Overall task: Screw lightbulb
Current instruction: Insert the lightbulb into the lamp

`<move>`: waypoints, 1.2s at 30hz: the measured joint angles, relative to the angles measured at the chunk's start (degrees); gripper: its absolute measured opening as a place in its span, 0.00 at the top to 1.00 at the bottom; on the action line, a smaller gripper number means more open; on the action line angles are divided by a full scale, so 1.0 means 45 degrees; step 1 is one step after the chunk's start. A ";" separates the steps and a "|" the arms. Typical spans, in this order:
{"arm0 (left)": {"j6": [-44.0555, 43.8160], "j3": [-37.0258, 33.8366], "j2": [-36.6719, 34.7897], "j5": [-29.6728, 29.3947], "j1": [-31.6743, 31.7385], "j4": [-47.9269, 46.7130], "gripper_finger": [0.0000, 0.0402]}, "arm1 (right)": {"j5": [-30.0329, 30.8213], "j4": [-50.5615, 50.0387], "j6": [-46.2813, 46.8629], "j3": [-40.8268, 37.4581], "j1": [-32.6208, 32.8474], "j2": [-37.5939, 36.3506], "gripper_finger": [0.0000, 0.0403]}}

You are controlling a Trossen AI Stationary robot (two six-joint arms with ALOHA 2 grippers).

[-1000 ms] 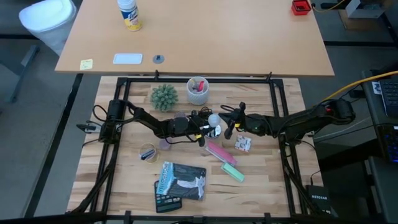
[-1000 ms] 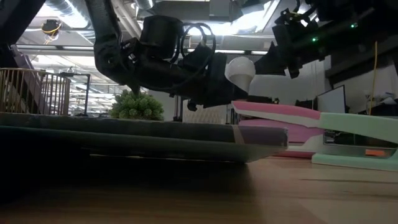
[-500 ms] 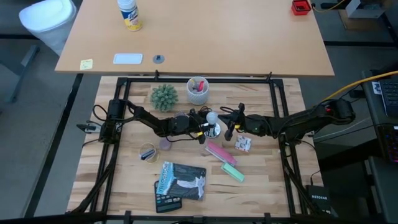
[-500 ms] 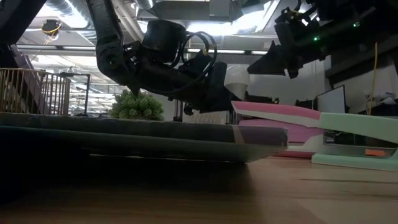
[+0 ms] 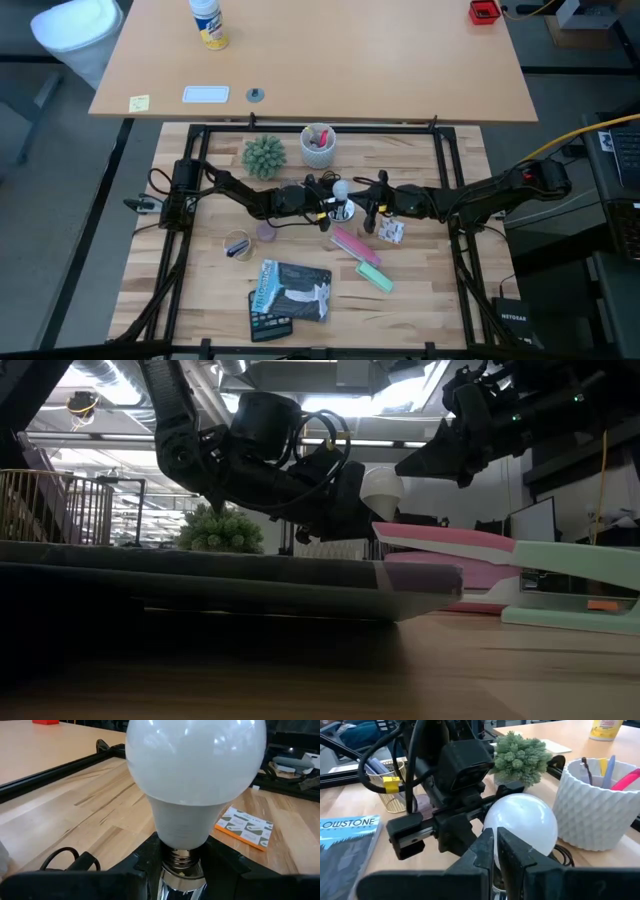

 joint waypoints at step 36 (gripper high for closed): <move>0.0360 -0.0039 0.0024 0.0012 -0.0163 -0.0085 0.73 | 0.2130 0.0288 -0.0330 0.0012 -0.0010 0.0335 0.93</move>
